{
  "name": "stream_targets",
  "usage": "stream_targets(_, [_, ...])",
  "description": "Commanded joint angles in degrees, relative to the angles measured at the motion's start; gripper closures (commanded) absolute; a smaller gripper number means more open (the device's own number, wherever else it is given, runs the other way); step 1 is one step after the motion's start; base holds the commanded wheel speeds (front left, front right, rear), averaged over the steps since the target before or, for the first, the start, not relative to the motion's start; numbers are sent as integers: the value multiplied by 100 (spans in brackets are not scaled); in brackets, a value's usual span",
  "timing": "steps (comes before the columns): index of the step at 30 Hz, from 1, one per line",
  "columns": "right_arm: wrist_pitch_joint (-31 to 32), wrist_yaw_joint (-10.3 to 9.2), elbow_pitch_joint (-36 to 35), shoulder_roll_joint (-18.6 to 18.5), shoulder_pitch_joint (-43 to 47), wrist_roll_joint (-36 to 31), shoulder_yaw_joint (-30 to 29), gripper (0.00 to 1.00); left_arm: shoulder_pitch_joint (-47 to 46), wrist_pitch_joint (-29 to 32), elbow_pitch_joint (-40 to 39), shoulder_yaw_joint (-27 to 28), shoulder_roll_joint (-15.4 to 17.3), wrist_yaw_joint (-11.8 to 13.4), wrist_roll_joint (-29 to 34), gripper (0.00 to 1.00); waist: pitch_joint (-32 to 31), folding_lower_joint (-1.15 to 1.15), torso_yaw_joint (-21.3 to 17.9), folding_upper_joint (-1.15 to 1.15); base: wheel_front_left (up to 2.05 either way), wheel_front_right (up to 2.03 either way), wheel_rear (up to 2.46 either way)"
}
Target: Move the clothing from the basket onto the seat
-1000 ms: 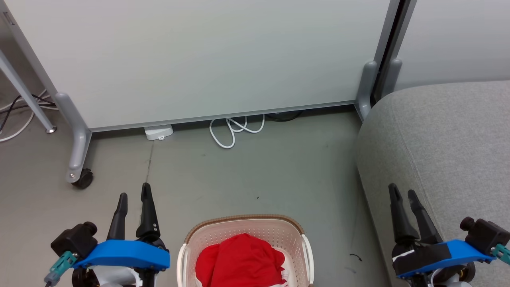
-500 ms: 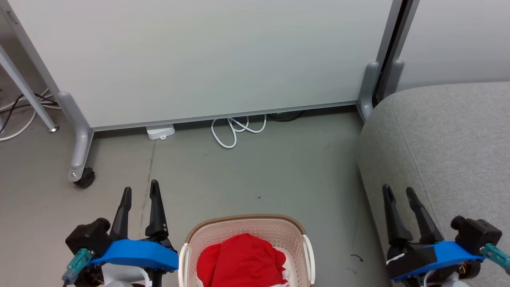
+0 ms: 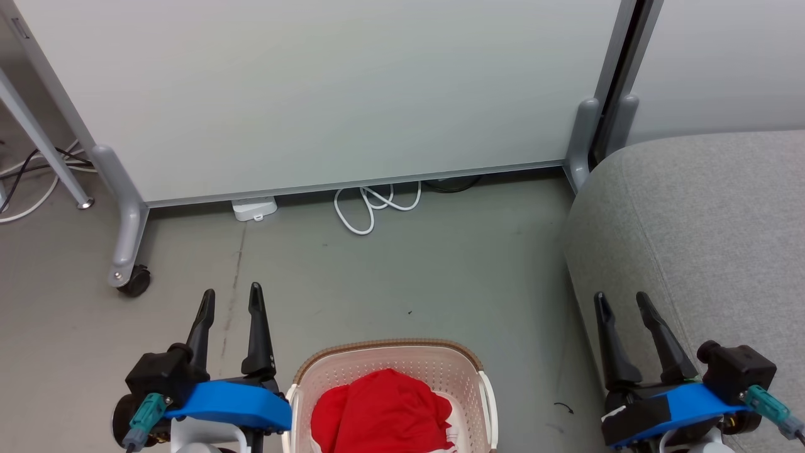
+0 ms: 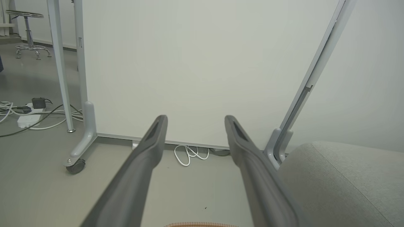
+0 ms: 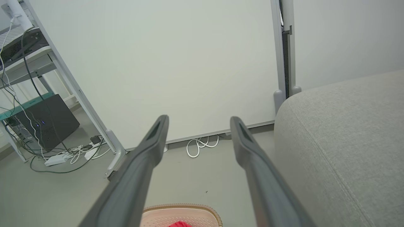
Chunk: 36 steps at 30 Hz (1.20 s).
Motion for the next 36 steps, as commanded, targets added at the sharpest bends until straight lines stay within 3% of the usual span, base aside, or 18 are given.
stream_targets(1, [-59, 12, -16, -43, -84, -170, 17, 0, -123, -51, -17, -23, 30, 29, 153, 0, -2, 0, 3, 0, 0, 0, 0])
stream_targets(21, [-296, 14, 30, -47, -69, -1110, 132, 0, -143, -284, 157, -164, 32, 1, 954, 0, -14, 0, 36, 0, 0, 0, 0])
stream_targets(36, [-424, 15, 74, -48, -29, -1617, 138, 0, -244, -417, 657, -266, 32, -59, 1191, 0, -45, 0, 86, 0, 0, 0, 0])
